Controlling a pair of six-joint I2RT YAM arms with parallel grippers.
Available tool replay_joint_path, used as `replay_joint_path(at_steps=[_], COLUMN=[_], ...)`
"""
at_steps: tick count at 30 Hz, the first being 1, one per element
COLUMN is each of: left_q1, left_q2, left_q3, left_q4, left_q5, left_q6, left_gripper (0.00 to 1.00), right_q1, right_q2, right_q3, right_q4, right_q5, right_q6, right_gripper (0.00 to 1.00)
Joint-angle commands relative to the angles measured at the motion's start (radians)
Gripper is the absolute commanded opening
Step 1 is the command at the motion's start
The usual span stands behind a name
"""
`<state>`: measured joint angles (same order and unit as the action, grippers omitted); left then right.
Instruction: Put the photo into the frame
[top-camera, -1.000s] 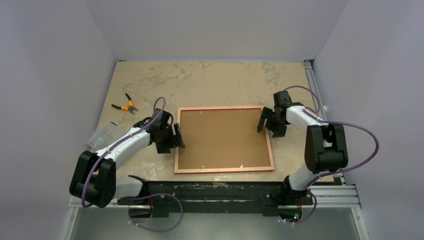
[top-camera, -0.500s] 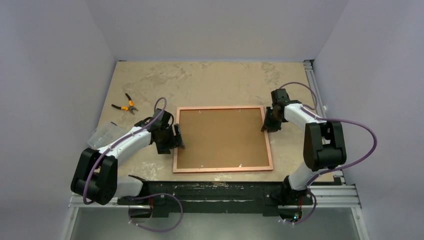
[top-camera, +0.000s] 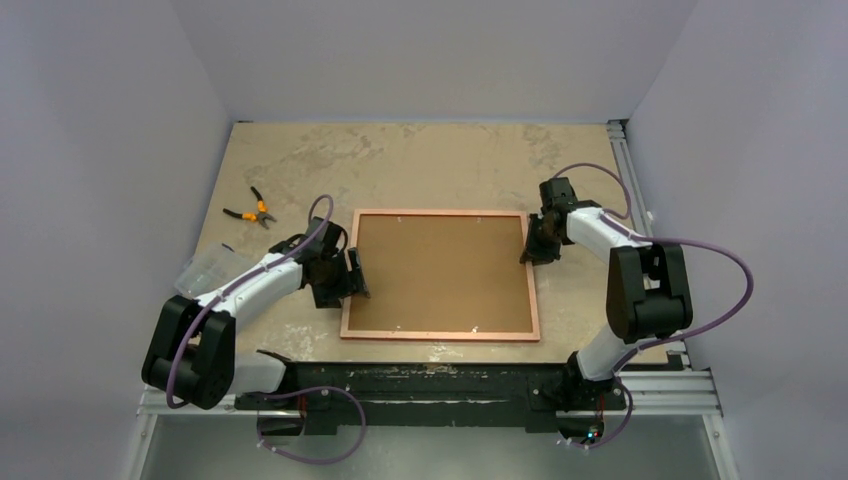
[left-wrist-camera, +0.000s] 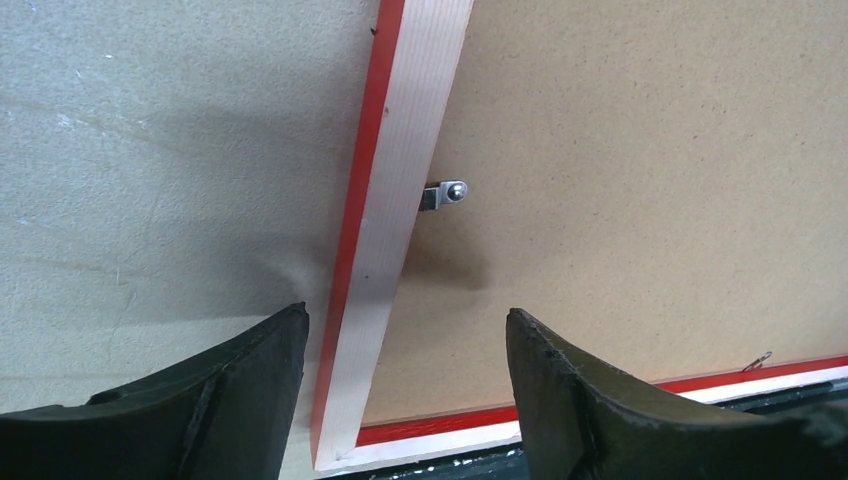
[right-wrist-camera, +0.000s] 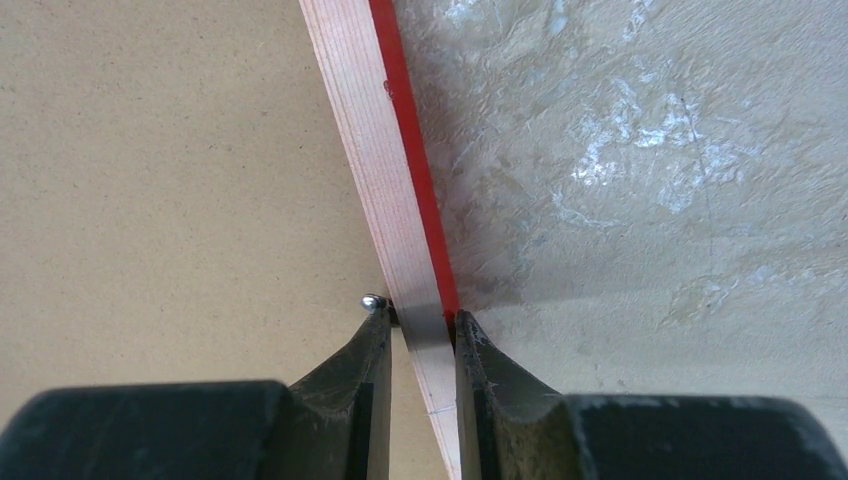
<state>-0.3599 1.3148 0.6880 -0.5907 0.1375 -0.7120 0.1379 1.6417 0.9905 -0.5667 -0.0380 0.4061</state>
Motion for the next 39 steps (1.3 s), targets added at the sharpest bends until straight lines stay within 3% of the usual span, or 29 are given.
replay_joint_path(at_steps=[1, 5, 8, 13, 16, 18, 19, 27, 33, 39], left_q1=[0.009, 0.009, 0.009, 0.006, 0.005, 0.003, 0.000, -0.103, -0.250, -0.379], left_q2=[-0.008, -0.066, -0.148, -0.330, -0.452, -0.514, -0.536, -0.597, -0.557, -0.490], left_q3=[0.052, 0.103, 0.126, 0.107, 0.068, 0.049, 0.043, 0.030, 0.030, 0.050], left_q4=[-0.012, -0.089, -0.149, -0.155, -0.105, -0.070, -0.056, 0.016, 0.082, 0.135], left_q5=[-0.023, -0.107, -0.167, -0.145, -0.043, 0.022, 0.054, 0.135, 0.102, 0.012], left_q6=[0.028, 0.049, 0.070, 0.099, 0.101, 0.099, 0.096, 0.122, 0.151, 0.199], left_gripper=[0.70, 0.71, 0.72, 0.74, 0.84, 0.99, 1.00, 1.00, 1.00, 1.00], right_q1=[0.010, 0.011, 0.011, 0.015, 0.055, 0.097, 0.118, 0.215, 0.224, 0.247], right_q2=[-0.024, -0.057, -0.094, -0.123, -0.109, -0.092, -0.086, -0.131, -0.216, -0.249], right_q3=[0.007, 0.009, -0.015, -0.119, -0.135, -0.118, -0.105, -0.047, -0.137, -0.252], right_q4=[-0.012, -0.038, -0.063, -0.026, -0.002, 0.002, 0.004, -0.036, -0.097, -0.086], right_q5=[-0.033, -0.040, -0.045, -0.143, -0.163, -0.169, -0.172, -0.167, -0.123, -0.123], right_q6=[0.003, -0.002, -0.004, 0.005, 0.027, 0.042, 0.051, 0.070, 0.062, 0.086], right_gripper=[0.01, 0.48, 0.63, 0.65, 0.65, 0.64, 0.64, 0.65, 0.63, 0.53])
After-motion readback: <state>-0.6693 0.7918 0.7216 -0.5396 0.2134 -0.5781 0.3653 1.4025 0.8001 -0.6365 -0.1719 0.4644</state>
